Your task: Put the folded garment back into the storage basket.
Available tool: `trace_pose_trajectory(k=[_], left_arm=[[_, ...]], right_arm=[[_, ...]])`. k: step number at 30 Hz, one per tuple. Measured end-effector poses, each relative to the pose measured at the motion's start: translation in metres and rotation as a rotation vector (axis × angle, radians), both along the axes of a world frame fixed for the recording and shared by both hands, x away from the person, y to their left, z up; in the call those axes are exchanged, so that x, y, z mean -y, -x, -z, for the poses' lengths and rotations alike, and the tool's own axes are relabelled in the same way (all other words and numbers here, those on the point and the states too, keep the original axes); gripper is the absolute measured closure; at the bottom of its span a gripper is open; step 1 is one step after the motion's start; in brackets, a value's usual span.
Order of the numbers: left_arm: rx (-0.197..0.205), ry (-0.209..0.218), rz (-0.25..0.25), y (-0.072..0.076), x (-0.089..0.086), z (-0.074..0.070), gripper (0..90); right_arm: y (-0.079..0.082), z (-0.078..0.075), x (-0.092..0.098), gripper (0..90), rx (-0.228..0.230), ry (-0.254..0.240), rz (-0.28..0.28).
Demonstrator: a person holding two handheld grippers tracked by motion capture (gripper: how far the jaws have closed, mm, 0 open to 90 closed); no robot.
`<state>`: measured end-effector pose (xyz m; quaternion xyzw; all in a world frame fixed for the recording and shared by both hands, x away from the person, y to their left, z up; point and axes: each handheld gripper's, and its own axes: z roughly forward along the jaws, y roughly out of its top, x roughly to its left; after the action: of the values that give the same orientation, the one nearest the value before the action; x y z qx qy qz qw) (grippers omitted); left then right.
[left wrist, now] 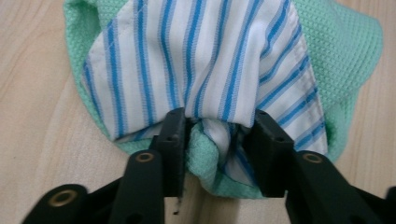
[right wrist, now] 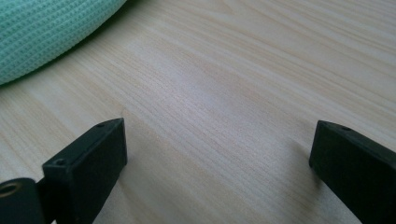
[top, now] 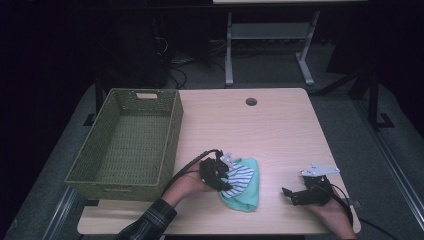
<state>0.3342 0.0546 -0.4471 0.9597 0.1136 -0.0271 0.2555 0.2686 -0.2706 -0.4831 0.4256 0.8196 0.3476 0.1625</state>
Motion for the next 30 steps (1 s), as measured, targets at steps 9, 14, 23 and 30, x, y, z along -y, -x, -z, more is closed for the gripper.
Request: trace_pose_trajectory(k=[9, 14, 23, 30], left_arm=[[-0.012, 0.002, -0.026, 0.001, 0.001, -0.002, 72.5], [-0.024, 0.031, -0.039, 0.001, 0.0, -0.006, 73.1], [-0.041, 0.064, -0.047, -0.001, -0.002, -0.017, 73.5], [-0.049, 0.085, -0.047, -0.001, -0.001, -0.026, 74.0]], right_arm=[[0.0, 0.0, 0.0, 3.5, 0.0, 0.0, 0.0], [0.0, 0.0, 0.0, 3.4, -0.001, 0.0, 0.001], [0.0, 0.0, 0.0, 3.4, -0.001, 0.001, 0.0], [0.0, 0.0, 0.0, 3.4, 0.0, 0.0, 0.0]])
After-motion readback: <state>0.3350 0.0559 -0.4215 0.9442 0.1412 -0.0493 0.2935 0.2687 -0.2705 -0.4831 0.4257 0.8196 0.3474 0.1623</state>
